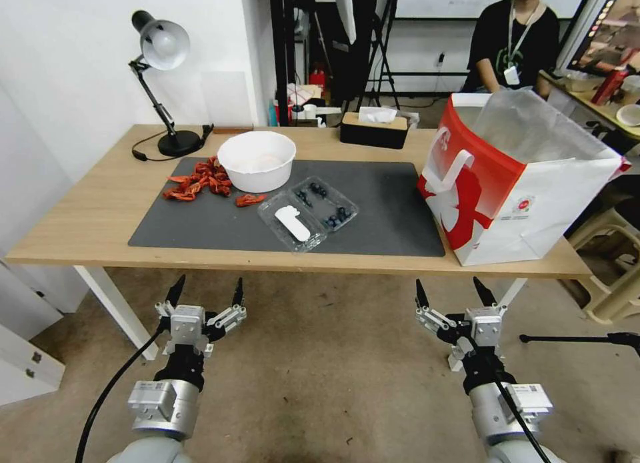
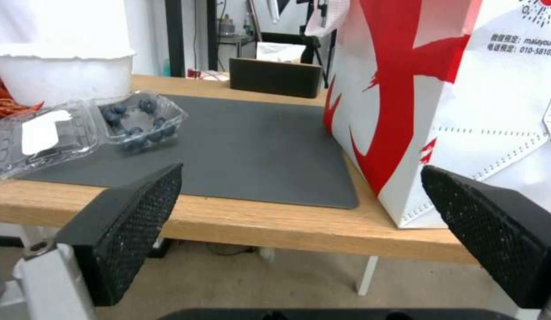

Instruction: Close the takeout container lid, then place the container into the takeout bag.

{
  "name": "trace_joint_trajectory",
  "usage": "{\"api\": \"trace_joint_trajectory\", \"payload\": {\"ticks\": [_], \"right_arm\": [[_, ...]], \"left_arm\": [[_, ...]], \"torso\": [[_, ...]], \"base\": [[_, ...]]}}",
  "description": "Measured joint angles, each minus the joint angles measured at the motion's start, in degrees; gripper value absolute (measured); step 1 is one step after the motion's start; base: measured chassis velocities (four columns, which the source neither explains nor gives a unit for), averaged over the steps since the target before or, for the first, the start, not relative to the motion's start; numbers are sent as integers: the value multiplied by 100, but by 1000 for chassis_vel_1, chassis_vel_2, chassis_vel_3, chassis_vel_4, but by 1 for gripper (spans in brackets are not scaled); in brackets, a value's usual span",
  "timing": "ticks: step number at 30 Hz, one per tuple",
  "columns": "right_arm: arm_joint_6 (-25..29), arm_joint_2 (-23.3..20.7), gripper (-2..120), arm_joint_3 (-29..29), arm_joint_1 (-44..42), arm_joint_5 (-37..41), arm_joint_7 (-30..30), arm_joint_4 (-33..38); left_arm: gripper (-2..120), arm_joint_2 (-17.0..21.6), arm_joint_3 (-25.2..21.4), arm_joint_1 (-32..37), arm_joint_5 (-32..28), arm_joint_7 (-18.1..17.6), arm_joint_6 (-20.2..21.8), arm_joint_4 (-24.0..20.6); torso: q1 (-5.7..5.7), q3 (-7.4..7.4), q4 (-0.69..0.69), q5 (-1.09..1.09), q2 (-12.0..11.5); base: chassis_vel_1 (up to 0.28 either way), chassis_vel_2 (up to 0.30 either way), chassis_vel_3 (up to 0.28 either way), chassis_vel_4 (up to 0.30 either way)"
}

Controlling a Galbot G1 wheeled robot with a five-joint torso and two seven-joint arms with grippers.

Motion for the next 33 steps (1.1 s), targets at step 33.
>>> {"api": "trace_joint_trajectory", "payload": {"ticks": [33], "right_arm": [[-679,-103,100,226,288,320,95,230]], "left_arm": [[100,-178,122,-301,-428,-68,747,-237]], "torso": [[0,0,0,1,0]], "base": [[0,0,0,0]]}}
